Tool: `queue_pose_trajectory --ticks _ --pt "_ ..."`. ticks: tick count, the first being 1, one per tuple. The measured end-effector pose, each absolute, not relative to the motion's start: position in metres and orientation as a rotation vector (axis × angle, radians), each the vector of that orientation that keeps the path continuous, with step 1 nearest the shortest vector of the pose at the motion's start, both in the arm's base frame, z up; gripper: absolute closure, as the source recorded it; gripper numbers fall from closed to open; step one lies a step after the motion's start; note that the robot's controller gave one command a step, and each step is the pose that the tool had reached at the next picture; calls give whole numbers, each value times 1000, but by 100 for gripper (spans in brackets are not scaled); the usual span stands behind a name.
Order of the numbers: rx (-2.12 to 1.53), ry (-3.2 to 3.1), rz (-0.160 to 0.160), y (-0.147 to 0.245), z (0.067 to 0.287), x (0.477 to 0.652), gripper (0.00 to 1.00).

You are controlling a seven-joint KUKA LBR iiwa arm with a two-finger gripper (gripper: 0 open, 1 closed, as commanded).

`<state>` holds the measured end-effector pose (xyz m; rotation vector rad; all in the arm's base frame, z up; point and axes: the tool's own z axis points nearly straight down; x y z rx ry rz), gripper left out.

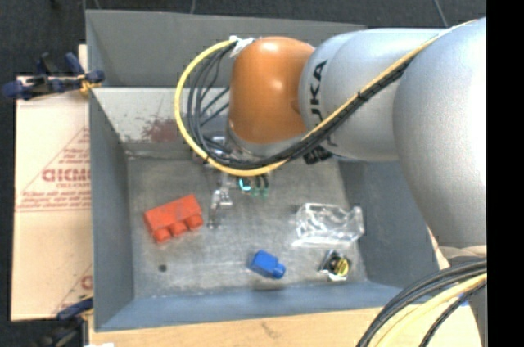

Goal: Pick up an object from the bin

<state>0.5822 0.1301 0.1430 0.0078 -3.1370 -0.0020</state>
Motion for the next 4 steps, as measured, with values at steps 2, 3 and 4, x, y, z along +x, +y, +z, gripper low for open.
queue_pose_trajectory --ticks 2,3,4 --pt "611 -3089 -1 178 102 581 0" --pt "467 -3115 -4 174 101 586 0" --pt "534 -3105 -3 170 73 587 0"
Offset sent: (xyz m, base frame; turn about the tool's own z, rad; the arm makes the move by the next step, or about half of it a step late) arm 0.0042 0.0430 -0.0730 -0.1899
